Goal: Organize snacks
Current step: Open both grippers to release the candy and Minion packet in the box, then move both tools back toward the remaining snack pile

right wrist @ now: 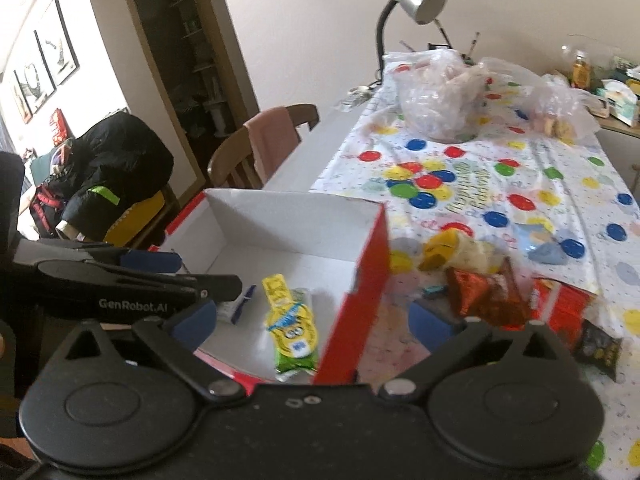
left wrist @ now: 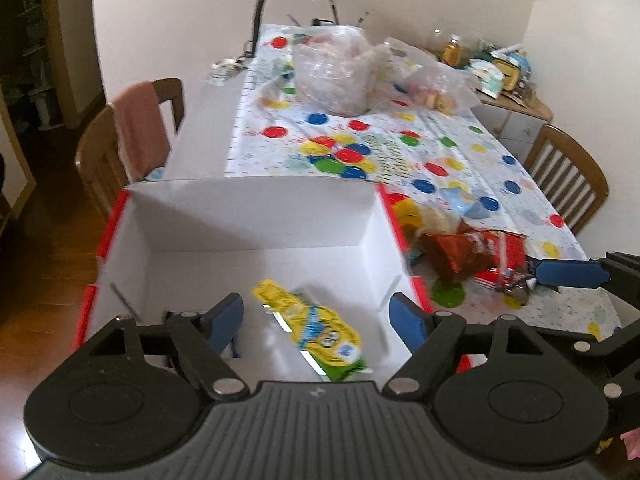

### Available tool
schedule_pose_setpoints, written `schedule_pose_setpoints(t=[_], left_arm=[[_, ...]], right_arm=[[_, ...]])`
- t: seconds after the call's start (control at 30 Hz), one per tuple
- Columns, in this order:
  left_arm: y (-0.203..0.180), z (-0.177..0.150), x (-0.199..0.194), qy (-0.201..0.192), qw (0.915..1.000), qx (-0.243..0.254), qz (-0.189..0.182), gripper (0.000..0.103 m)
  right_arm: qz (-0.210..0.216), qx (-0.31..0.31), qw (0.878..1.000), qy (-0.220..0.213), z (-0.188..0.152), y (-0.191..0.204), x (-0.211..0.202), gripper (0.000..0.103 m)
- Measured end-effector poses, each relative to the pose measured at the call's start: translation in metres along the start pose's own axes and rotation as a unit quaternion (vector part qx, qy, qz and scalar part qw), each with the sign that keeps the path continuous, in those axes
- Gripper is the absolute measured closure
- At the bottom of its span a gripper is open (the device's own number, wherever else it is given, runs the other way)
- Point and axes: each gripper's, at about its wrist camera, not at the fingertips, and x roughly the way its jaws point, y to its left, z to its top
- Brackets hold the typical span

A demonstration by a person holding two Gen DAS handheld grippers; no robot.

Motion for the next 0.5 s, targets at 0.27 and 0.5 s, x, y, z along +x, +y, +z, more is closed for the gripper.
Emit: schedule_pose_setpoints(t=[0.27, 0.5], left_arm=[[-0.05, 0.001, 0.019, 0.013, 0.9996, 0.008, -0.024, 0.023], [-0.096, 0.005, 0.037, 0.023, 0.9993, 0.015, -0.026, 0.023]], right_arm=[[-0.009, 0.02, 1.0, 0.005, -0.015, -0.048, -0.017, 0.0], [-0.02, 0.019, 1.0, 0.01, -0.022, -0.094, -0.031, 0.0]])
